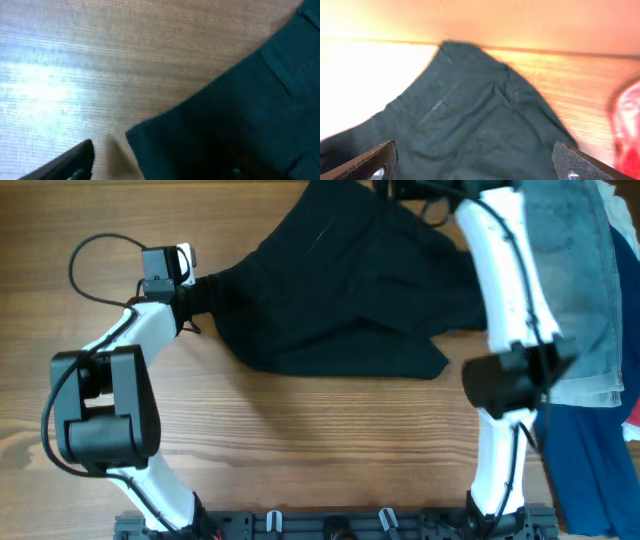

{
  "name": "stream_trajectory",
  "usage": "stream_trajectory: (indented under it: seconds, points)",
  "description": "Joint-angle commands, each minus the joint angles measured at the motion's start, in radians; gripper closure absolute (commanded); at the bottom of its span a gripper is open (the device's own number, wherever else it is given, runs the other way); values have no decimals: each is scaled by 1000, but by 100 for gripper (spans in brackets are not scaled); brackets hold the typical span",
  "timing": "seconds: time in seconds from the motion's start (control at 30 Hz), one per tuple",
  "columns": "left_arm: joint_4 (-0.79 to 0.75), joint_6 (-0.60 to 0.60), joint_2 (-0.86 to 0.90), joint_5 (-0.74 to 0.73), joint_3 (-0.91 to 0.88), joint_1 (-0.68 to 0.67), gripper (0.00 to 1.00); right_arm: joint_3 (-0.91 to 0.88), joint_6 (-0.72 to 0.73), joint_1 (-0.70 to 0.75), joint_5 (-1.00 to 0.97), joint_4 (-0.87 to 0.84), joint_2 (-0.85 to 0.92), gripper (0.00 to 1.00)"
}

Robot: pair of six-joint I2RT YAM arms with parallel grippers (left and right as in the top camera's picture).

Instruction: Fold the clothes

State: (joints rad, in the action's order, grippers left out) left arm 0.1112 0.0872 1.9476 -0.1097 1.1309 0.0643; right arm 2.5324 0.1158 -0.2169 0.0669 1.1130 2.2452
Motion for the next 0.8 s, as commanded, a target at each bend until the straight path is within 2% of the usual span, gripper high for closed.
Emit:
stream_trajectory:
  seconds: [0.0, 0.03, 0.07, 0.1, 0.2, 0.3, 0.4, 0.53, 0.63, 0.77]
  points:
    - [-27, 0, 35, 13, 10, -2, 32, -3, 16, 1, 0, 33, 2, 1]
    - [-27, 0, 38, 13, 10, -2, 41, -3, 16, 1, 1, 38, 2, 1]
    - [-25, 13, 39, 14, 10, -2, 60, -3, 18, 1, 1, 45, 3, 0]
    - [-26, 40, 39, 14, 10, -2, 68, -3, 18, 1, 1, 51, 3, 1]
    - [-26, 79, 39, 14, 10, -2, 78, -3, 18, 1, 5, 62, 3, 1]
    - [-26, 105, 39, 14, 10, -2, 96, -3, 18, 1, 4, 75, 3, 0]
    - [-16, 117, 37, 22, 10, 4, 96, -4, 18, 1, 5, 80, 3, 1]
    - [96, 275, 16, 121, 10, 86, 96, -5, 18, 1, 19, 79, 3, 1]
    - [205, 335, -6, 119, 10, 192, 96, -8, 19, 1, 43, 80, 7, 0]
    - [356, 341, -59, 104, 10, 368, 96, -35, 19, 1, 42, 78, 9, 0]
